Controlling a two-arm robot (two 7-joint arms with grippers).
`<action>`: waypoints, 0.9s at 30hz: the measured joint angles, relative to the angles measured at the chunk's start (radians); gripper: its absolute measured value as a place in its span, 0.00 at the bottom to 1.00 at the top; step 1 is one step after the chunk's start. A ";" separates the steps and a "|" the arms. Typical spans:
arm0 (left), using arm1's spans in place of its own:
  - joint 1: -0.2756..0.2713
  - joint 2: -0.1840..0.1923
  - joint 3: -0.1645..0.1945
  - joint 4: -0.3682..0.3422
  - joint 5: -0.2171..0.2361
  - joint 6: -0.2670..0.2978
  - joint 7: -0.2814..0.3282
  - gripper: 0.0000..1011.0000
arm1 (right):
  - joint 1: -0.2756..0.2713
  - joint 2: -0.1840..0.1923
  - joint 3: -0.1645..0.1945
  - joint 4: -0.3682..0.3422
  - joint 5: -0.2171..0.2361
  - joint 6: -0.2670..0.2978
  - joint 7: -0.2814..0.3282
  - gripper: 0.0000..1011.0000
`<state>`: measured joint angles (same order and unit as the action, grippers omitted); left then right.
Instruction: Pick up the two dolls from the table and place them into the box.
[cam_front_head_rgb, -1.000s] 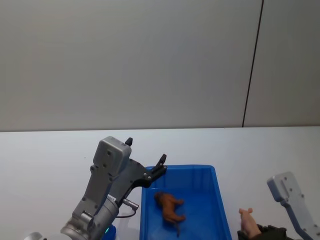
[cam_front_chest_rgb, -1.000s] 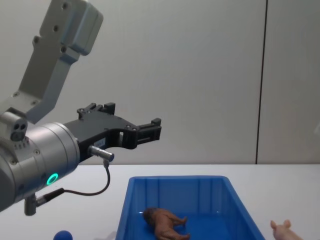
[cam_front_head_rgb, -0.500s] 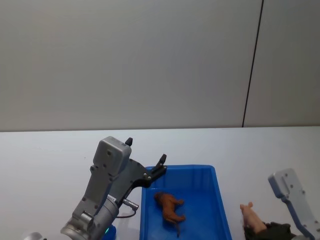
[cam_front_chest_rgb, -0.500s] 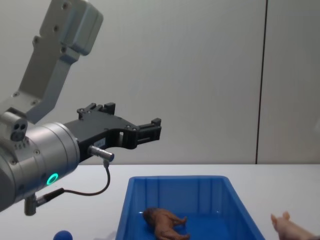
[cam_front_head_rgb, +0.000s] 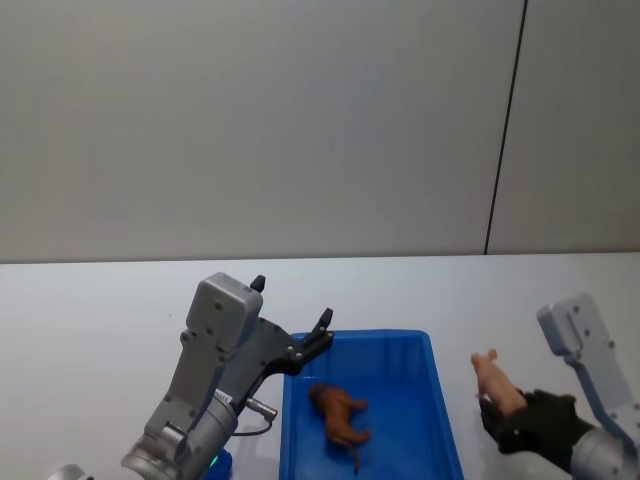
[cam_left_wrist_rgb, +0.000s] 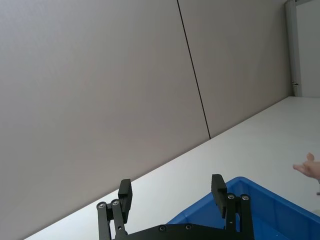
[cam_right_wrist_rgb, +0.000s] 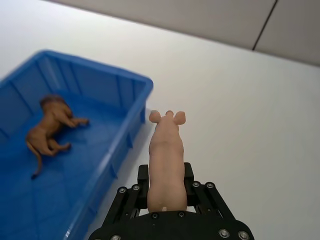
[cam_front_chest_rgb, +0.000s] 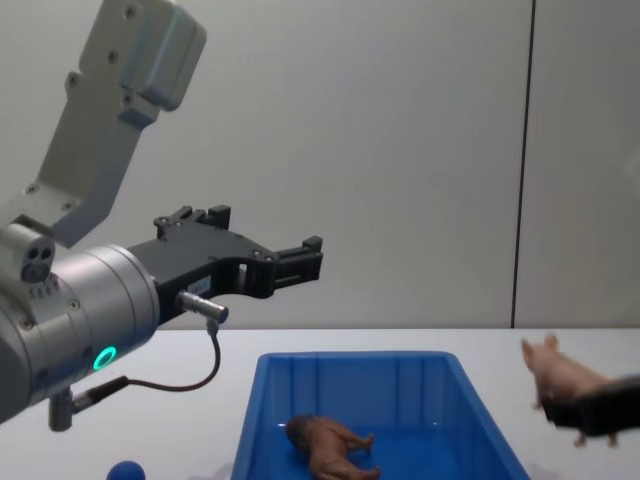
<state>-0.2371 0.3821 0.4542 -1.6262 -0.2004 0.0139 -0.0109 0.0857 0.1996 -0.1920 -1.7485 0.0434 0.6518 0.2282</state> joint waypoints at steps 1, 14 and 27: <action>0.000 0.000 0.000 0.000 0.000 0.000 0.000 0.99 | 0.003 0.000 0.000 0.000 0.000 -0.006 0.005 0.37; 0.000 0.000 0.000 0.000 0.000 0.000 0.000 0.99 | 0.076 -0.018 -0.013 0.037 0.011 -0.089 0.139 0.37; 0.000 0.000 0.000 0.000 0.000 0.000 0.000 0.99 | 0.151 -0.049 -0.038 0.122 0.016 -0.130 0.239 0.52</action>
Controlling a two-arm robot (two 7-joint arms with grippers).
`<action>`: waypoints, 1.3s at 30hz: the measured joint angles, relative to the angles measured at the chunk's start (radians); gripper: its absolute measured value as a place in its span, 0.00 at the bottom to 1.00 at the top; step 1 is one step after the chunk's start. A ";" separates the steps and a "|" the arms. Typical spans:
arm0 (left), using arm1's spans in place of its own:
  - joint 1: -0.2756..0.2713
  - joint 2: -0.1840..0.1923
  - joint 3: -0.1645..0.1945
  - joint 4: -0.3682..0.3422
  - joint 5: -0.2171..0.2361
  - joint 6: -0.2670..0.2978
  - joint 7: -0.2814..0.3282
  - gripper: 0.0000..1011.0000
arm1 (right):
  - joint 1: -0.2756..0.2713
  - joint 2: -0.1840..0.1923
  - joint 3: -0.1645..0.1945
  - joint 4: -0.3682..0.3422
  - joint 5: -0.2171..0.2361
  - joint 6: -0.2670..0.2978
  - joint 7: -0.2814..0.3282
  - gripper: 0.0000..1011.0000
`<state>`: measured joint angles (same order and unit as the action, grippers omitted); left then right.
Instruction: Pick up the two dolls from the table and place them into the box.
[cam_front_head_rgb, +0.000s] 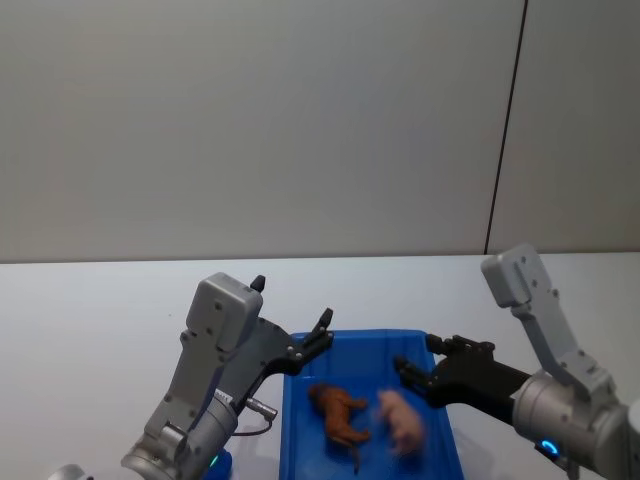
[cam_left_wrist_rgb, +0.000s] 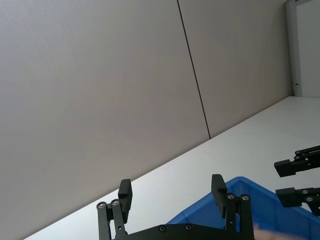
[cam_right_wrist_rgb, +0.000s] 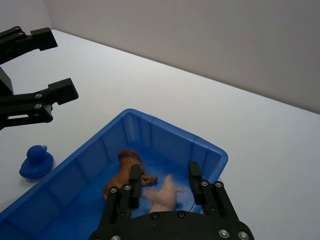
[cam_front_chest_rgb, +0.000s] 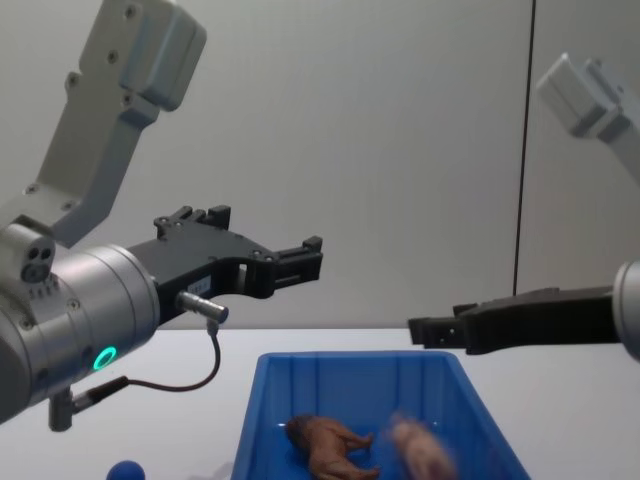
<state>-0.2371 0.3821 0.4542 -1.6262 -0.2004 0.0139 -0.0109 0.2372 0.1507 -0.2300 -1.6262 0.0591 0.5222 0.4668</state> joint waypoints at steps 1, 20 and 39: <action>0.000 0.000 0.000 0.000 0.000 0.000 0.000 0.99 | 0.003 -0.001 -0.001 0.004 0.000 -0.001 0.002 0.54; 0.000 0.000 0.000 0.000 0.000 0.000 0.000 0.99 | 0.006 0.000 0.010 0.025 0.009 0.004 -0.097 0.99; 0.000 0.000 0.000 0.000 0.000 0.000 0.000 0.99 | -0.078 0.022 0.038 -0.057 0.033 -0.028 -0.287 0.99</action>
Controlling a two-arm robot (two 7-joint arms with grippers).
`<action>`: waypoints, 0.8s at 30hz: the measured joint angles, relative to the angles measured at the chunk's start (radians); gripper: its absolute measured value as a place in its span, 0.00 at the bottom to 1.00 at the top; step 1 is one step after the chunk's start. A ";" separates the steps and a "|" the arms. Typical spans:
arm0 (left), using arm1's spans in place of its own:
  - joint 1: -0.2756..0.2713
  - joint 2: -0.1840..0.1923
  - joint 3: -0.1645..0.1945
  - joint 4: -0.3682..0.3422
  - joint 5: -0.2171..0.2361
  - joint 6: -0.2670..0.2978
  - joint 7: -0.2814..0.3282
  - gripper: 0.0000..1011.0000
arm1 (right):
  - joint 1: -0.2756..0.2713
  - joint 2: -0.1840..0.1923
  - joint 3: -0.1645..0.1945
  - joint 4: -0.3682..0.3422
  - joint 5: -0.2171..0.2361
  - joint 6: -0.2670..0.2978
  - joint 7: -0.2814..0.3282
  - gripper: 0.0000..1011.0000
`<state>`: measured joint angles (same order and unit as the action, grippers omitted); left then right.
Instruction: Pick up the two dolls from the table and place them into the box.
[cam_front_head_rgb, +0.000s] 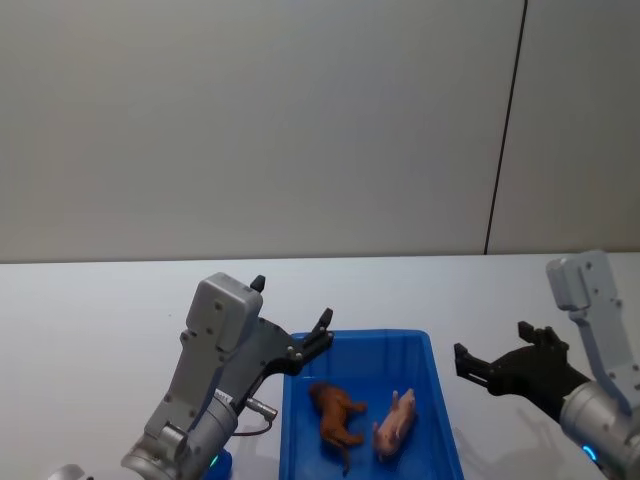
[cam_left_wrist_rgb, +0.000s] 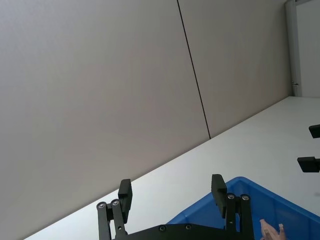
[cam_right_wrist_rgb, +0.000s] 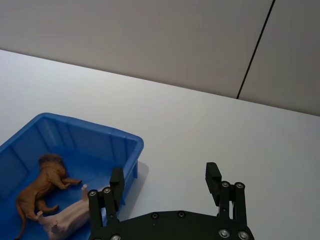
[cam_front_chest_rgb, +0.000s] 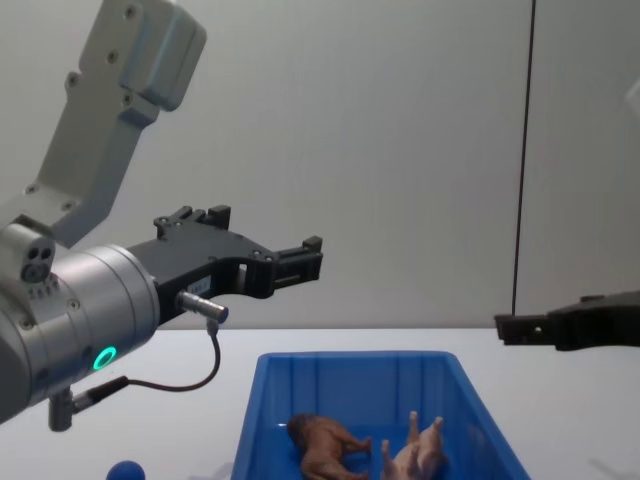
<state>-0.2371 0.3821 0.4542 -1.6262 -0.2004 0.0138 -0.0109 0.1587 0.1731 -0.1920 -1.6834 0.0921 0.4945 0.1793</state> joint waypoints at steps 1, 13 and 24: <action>0.000 0.000 0.000 0.000 0.000 0.000 0.000 0.99 | -0.002 0.000 0.001 -0.002 0.000 -0.001 -0.004 0.99; 0.004 0.003 -0.001 -0.004 0.000 0.006 0.002 0.99 | -0.020 0.006 0.006 -0.020 0.004 -0.009 -0.041 0.99; 0.048 0.045 -0.022 -0.070 -0.042 0.090 0.062 0.99 | -0.026 0.007 0.008 -0.026 0.005 -0.012 -0.053 0.99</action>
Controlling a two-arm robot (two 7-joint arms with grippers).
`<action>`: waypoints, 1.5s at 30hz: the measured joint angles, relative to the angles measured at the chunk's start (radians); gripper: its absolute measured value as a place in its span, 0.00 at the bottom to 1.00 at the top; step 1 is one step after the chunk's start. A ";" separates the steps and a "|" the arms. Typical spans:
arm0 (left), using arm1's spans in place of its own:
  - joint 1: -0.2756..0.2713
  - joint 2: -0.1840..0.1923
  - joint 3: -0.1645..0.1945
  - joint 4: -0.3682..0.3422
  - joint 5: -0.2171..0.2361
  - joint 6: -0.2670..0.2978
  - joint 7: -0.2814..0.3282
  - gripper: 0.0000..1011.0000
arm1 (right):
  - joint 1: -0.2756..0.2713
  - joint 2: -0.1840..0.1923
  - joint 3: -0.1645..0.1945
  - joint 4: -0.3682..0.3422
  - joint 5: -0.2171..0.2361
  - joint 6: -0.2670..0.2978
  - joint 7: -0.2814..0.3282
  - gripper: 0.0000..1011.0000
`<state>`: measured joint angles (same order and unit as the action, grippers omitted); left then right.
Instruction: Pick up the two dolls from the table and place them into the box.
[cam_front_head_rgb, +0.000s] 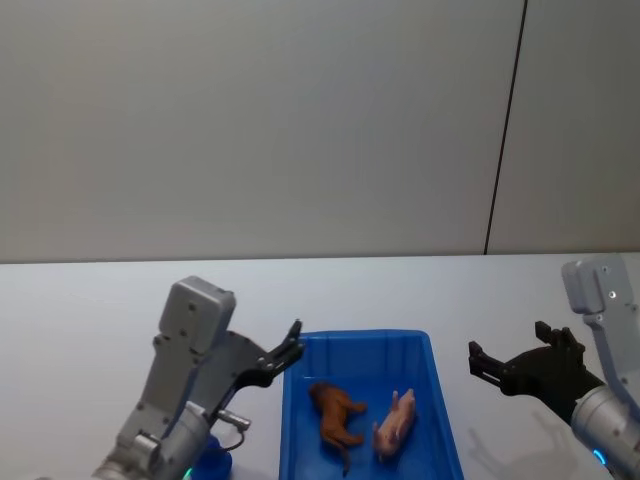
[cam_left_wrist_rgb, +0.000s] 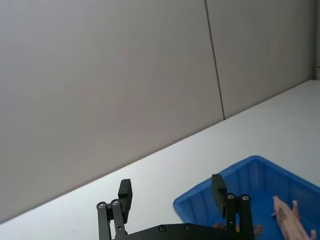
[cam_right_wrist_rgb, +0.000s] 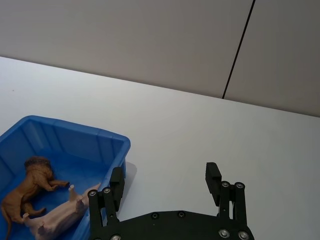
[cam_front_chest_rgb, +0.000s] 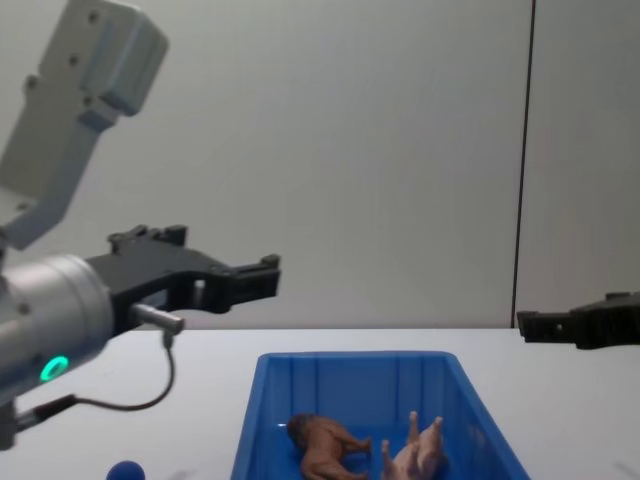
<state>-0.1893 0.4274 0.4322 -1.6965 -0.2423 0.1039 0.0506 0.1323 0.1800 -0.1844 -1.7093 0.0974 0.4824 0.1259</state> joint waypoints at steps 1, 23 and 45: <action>0.010 0.009 -0.004 -0.012 -0.011 0.018 0.012 0.99 | 0.000 0.000 0.000 0.000 0.000 0.000 0.000 0.99; 0.106 0.130 -0.083 -0.142 -0.207 0.257 0.076 0.99 | -0.004 0.001 0.001 -0.004 0.001 -0.002 -0.007 0.99; 0.101 0.142 -0.106 -0.086 -0.285 0.363 -0.022 0.99 | -0.004 0.001 0.001 -0.004 0.001 -0.002 -0.009 0.99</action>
<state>-0.0880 0.5692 0.3258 -1.7821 -0.5276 0.4670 0.0284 0.1279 0.1814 -0.1832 -1.7132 0.0979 0.4807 0.1172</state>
